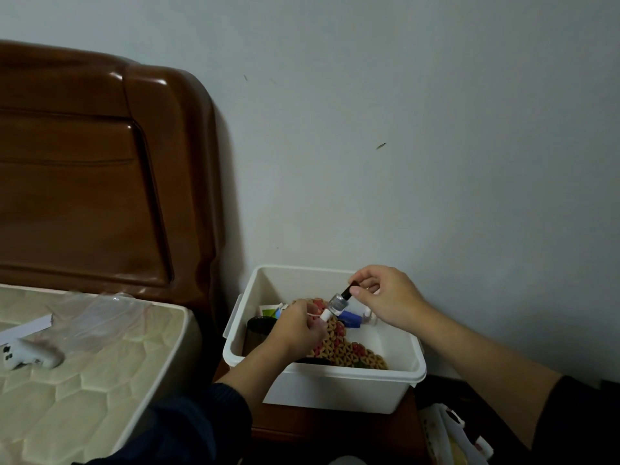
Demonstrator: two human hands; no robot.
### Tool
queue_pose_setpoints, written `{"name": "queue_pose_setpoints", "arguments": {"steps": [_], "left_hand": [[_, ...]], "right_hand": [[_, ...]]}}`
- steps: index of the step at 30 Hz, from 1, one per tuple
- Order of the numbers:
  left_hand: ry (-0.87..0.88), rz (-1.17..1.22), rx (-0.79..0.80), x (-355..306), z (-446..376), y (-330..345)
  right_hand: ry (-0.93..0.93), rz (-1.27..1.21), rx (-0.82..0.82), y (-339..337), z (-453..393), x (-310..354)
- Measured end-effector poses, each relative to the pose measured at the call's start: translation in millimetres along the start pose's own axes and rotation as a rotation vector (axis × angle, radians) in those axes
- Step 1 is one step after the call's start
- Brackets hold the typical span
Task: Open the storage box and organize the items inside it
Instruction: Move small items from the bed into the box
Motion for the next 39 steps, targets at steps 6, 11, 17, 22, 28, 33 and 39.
{"name": "queue_pose_setpoints", "arguments": {"steps": [6,11,17,22,28,33,39], "left_hand": [[0.042,-0.023,0.037,6,-12,28],[0.012,0.012,0.099,13,-29,52],[-0.005,-0.030,0.165,21,-58,79],[0.017,-0.038,0.204,28,-79,96],[-0.066,0.036,0.223,50,-92,102],[-0.048,0.033,0.186,53,-97,102],[-0.039,0.001,0.216,55,-96,107]], "right_hand": [[0.027,0.370,-0.103,-6,-13,-46],[-0.002,0.764,-0.125,4,-28,-88],[-0.052,1.013,-0.023,23,-49,-118],[-0.118,1.168,0.082,41,-73,-127],[-0.148,1.339,0.220,62,-95,-141],[-0.130,1.418,0.270,70,-110,-144],[-0.112,1.476,0.246,77,-114,-144]]}}
Point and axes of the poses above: each hand's wrist, its own z-axis away from the middle knuckle, its own y-axis out of the palm, x = y × z, the point moved 4 cm from there along -z, towards the middle knuckle, and after that the axes turned 2 degrees about -x, right-handed, at the moved point
